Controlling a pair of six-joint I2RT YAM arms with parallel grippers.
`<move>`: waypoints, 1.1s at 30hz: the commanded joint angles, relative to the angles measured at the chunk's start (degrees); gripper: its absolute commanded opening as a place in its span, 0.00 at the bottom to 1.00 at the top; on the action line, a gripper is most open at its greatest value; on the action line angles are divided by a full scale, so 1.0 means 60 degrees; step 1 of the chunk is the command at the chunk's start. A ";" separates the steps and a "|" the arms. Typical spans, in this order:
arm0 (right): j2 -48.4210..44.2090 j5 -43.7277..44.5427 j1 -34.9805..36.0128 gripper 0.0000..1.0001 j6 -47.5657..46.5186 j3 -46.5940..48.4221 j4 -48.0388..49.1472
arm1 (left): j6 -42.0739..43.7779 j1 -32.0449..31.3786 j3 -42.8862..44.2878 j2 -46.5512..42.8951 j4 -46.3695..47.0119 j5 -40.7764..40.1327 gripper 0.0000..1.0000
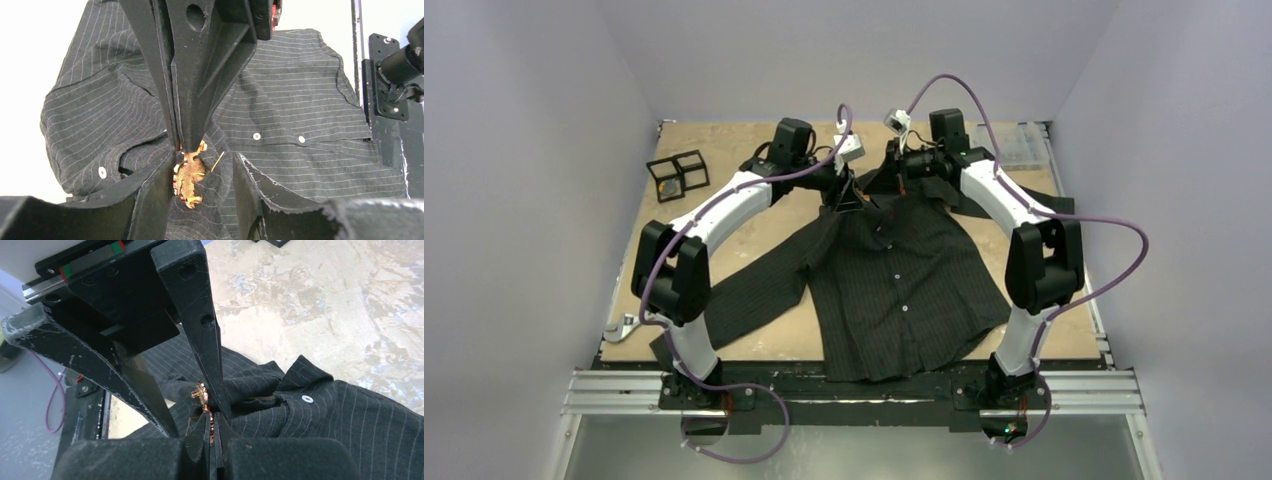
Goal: Remove the brooch from the garment
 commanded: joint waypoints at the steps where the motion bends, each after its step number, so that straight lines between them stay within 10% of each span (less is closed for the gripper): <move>1: -0.0908 0.0461 -0.0016 0.00 -0.0680 -0.0111 0.0210 | 0.0354 0.0367 0.0206 -0.0510 0.0109 0.0836 0.46; 20: -0.2158 0.3555 0.0780 0.00 0.2277 -0.3259 0.5983 | -0.0494 0.1167 -0.1134 -0.1227 -0.0530 0.0273 0.45; 33: -0.1530 0.4353 0.1292 0.00 0.3250 -0.3229 0.7303 | -0.0782 0.0671 -0.1708 -0.1218 0.0294 0.0375 0.26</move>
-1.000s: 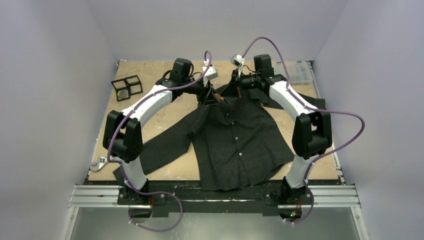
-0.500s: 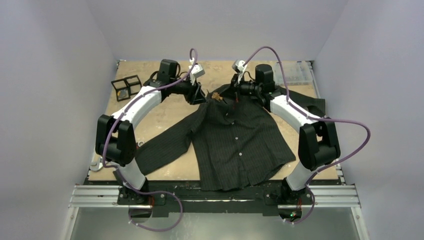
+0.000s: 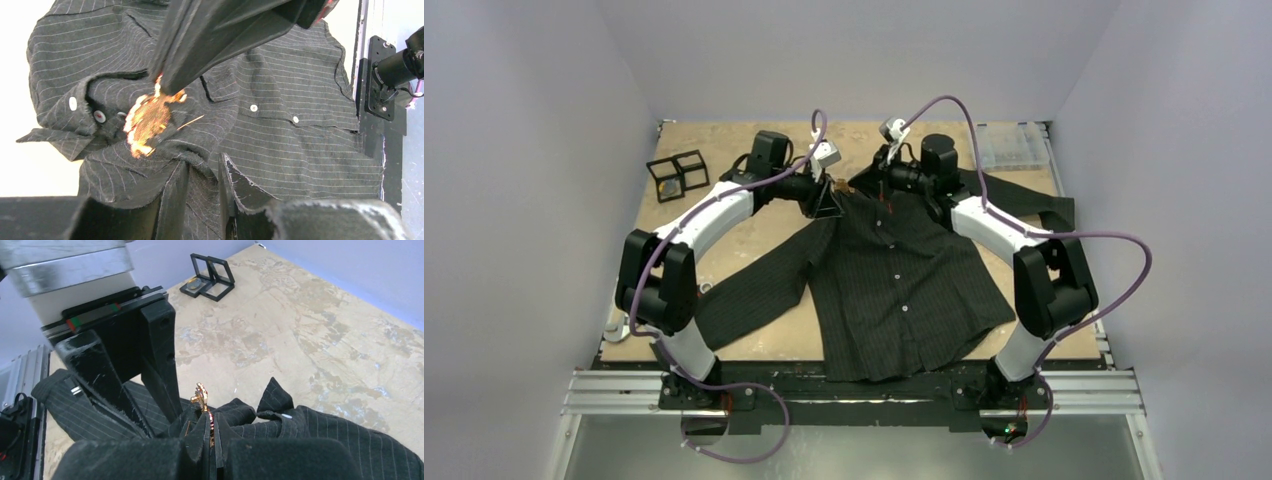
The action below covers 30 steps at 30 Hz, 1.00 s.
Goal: Remove the brooch from the garment
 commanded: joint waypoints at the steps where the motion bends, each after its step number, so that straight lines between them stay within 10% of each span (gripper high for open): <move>1: 0.0156 0.0457 0.0133 0.00 0.0316 0.0149 0.1090 | -0.0099 -0.0276 -0.0240 -0.0400 0.0484 0.0226 0.26; 9: 0.0793 0.0444 0.0248 0.00 0.0461 0.0270 0.1431 | 0.0187 -0.0306 -0.0283 -0.0381 0.0232 0.0163 0.24; 18: 0.1098 0.0619 0.0499 0.00 0.0681 0.0336 0.1971 | 0.0596 -0.0313 -0.0443 -0.0362 0.0147 0.0188 0.00; 27: 0.1624 0.0849 0.0670 0.00 0.0851 0.0804 0.2254 | 0.1568 -0.0386 -0.0661 -0.0505 -0.0530 0.0630 0.00; 30: 0.1827 0.0871 0.0642 0.00 0.1287 0.1062 0.2402 | 0.1497 -0.0321 -0.0689 -0.0670 -0.0677 0.0789 0.24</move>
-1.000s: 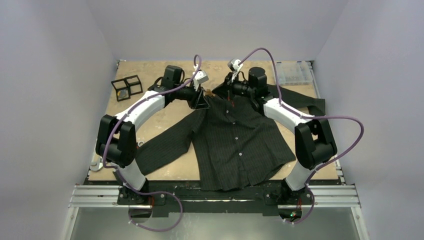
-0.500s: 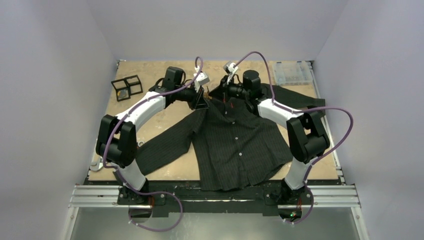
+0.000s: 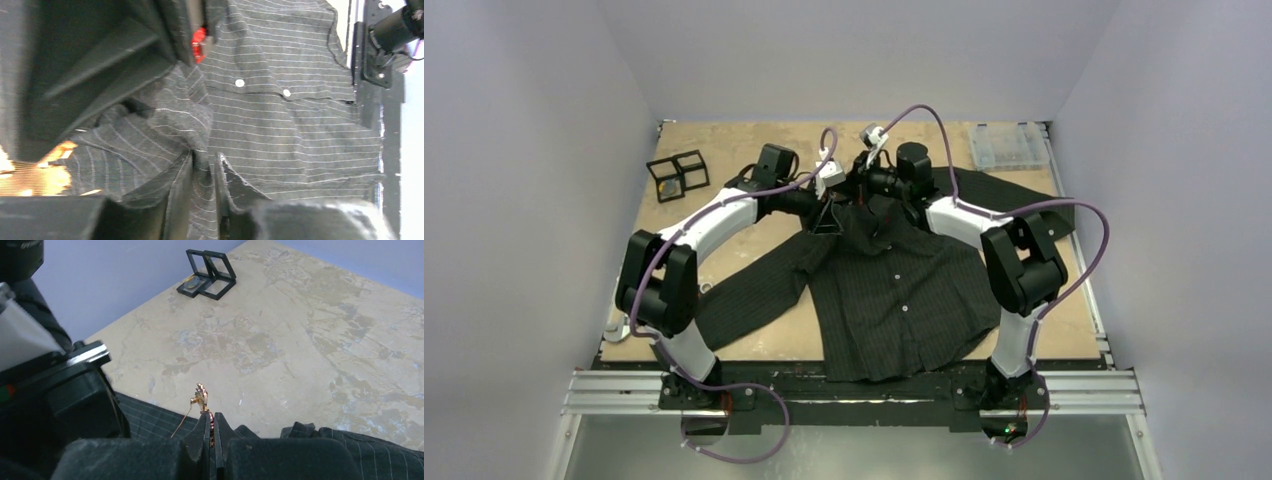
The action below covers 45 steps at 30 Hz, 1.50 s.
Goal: Remove the brooch from the garment
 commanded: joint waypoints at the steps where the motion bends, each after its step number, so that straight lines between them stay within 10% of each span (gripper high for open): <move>1: 0.0087 0.0298 -0.0067 0.00 0.0523 0.0856 0.0696 | 0.0185 0.0084 -0.0091 -0.0743 -0.0263 0.0770 0.31; 17: -0.1285 -0.4313 -0.1132 0.00 0.1894 0.2368 -0.1608 | -0.0358 0.2019 0.0708 -0.4516 -0.1501 -0.0648 0.79; 23: -0.1589 -0.5500 -0.1344 0.00 0.7211 0.1341 0.2703 | -0.0862 0.2022 0.0386 -0.5590 -0.1180 -0.0502 0.88; 26: -0.1793 -0.5418 -0.1325 0.00 0.9184 0.0663 0.4118 | -0.1857 0.2000 0.1167 -0.5126 -0.2012 0.0377 0.79; 45: -0.4128 -0.4097 -0.0514 0.00 0.6988 -0.0363 -0.0560 | -0.5395 -0.0356 -0.0485 -0.6017 0.1046 -0.1015 0.63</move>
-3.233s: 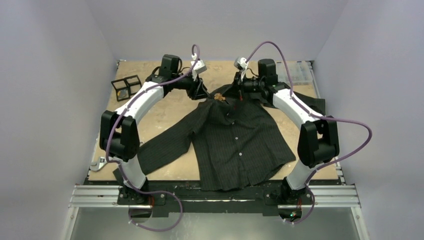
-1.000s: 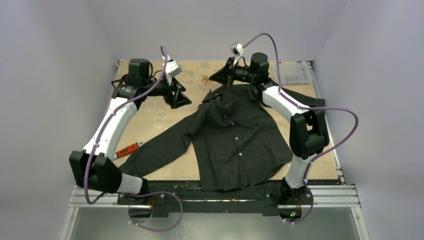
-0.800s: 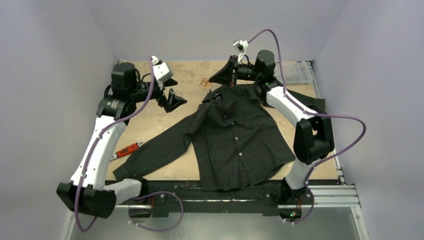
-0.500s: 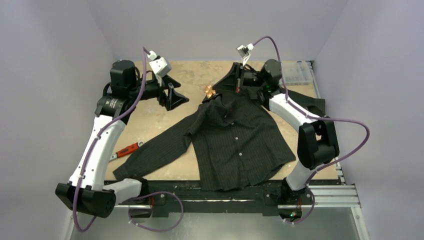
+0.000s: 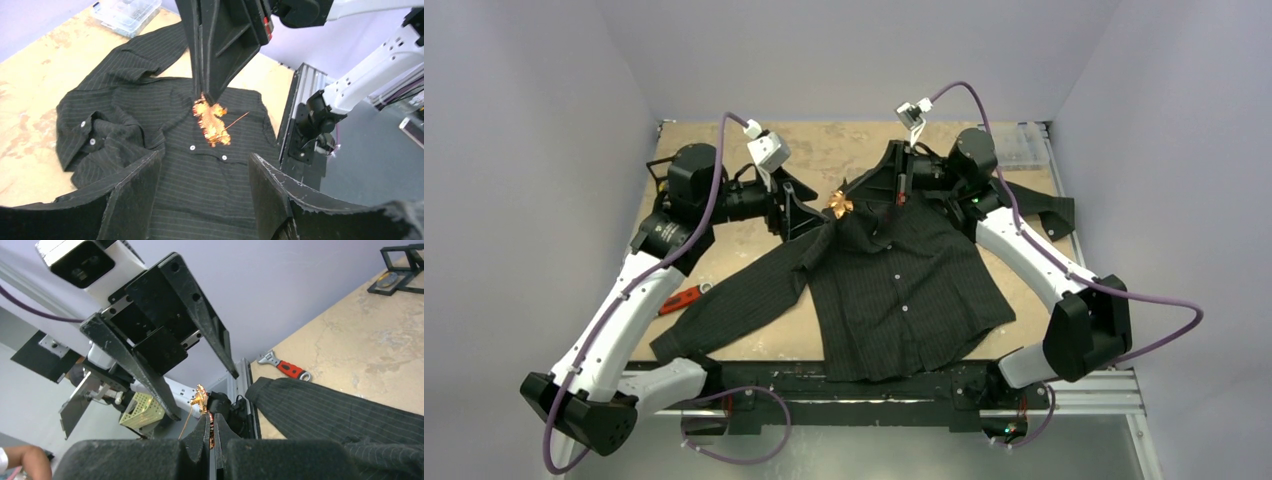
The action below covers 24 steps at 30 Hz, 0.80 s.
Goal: Remove the brooch from the garment
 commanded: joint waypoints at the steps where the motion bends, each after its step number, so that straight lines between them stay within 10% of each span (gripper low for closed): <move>1: -0.0064 0.0463 -0.0010 0.00 -0.0244 0.0092 -0.0747 | -0.1490 -0.0150 -0.0335 0.0086 0.1556 0.0197 0.62; 24: 0.0156 0.0829 -0.0010 0.00 0.0046 0.0138 -0.0508 | -0.2248 -0.0576 -0.0125 0.0672 0.2019 0.0569 0.44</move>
